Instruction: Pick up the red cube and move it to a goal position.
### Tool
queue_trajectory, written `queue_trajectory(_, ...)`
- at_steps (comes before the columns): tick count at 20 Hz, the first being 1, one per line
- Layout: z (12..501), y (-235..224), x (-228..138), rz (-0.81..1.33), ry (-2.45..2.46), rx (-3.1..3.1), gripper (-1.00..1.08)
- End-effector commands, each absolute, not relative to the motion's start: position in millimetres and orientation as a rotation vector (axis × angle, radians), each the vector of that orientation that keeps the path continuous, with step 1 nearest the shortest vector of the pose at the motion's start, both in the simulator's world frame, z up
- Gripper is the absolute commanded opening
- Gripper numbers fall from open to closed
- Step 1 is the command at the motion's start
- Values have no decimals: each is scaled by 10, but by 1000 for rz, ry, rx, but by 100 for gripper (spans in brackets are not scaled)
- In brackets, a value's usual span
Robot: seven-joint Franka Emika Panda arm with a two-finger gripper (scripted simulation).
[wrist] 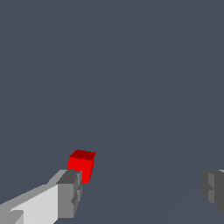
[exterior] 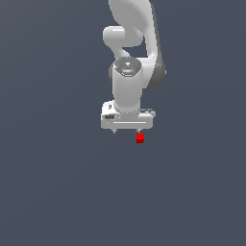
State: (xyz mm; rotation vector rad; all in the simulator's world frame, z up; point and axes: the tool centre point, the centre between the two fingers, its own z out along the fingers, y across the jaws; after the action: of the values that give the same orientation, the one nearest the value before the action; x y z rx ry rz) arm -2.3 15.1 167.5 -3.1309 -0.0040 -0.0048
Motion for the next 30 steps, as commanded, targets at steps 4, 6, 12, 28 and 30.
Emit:
queue_trajectory(4,1652,163,-33,-5,0,-3131,100)
queue_trajectory(6,1611,184,-52,-5,6,-3131,100)
queue_trajectory(12,1360,313,-164,-4,46,-3133,100)
queue_trajectory(28,301,882,-557,-1,212,-3134,100)
queue_trajectory(30,243,915,-571,0,221,-3134,100)
